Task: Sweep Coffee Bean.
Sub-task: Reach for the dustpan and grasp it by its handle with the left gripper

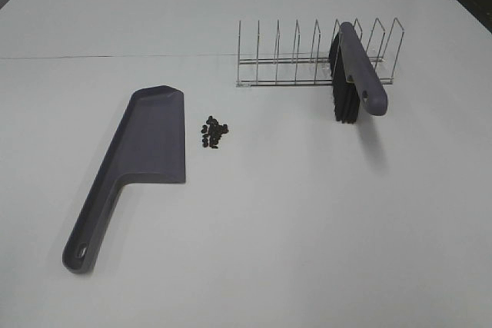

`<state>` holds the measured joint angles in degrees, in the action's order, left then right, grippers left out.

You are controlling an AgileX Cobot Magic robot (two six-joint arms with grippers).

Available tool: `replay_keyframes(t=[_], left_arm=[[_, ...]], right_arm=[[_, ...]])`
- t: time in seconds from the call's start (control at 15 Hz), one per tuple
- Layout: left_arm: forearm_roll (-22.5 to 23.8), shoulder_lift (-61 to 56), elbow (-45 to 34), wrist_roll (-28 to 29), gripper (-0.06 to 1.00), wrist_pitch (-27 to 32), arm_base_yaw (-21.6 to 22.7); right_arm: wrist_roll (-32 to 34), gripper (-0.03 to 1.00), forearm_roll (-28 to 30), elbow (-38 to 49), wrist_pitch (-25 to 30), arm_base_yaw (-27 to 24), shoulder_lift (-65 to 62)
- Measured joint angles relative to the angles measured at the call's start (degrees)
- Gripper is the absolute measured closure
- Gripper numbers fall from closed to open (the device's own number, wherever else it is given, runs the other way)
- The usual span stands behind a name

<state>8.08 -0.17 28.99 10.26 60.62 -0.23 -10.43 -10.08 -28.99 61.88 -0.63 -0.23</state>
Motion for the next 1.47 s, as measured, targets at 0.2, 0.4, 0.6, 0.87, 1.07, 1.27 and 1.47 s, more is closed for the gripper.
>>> replay_keyframes(t=[0.2, 0.4, 0.6, 0.87, 1.07, 1.27, 1.47], left_arm=[[0.0, 0.0, 0.0, 0.0, 0.16, 0.0, 0.0], [0.0, 0.0, 0.0, 0.0, 0.16, 0.0, 0.0], [0.0, 0.0, 0.0, 0.0, 0.16, 0.0, 0.0], [0.0, 0.0, 0.0, 0.0, 0.16, 0.0, 0.0], [0.0, 0.0, 0.0, 0.0, 0.16, 0.0, 0.0], [-0.2, 0.6, 0.7, 0.0, 0.16, -2.1, 0.0], [-2.3, 12.8, 2.5, -1.1, 0.19, -11.0, 0.0]], right_arm=[[0.0, 0.22, 0.0, 0.0, 0.0, 0.0, 0.0], [0.0, 0.22, 0.0, 0.0, 0.0, 0.0, 0.0], [0.0, 0.22, 0.0, 0.0, 0.0, 0.0, 0.0], [0.0, 0.22, 0.0, 0.0, 0.0, 0.0, 0.0], [0.0, 0.22, 0.0, 0.0, 0.0, 0.0, 0.0], [0.0, 0.22, 0.0, 0.0, 0.0, 0.0, 0.0], [0.0, 0.22, 0.0, 0.0, 0.0, 0.0, 0.0]])
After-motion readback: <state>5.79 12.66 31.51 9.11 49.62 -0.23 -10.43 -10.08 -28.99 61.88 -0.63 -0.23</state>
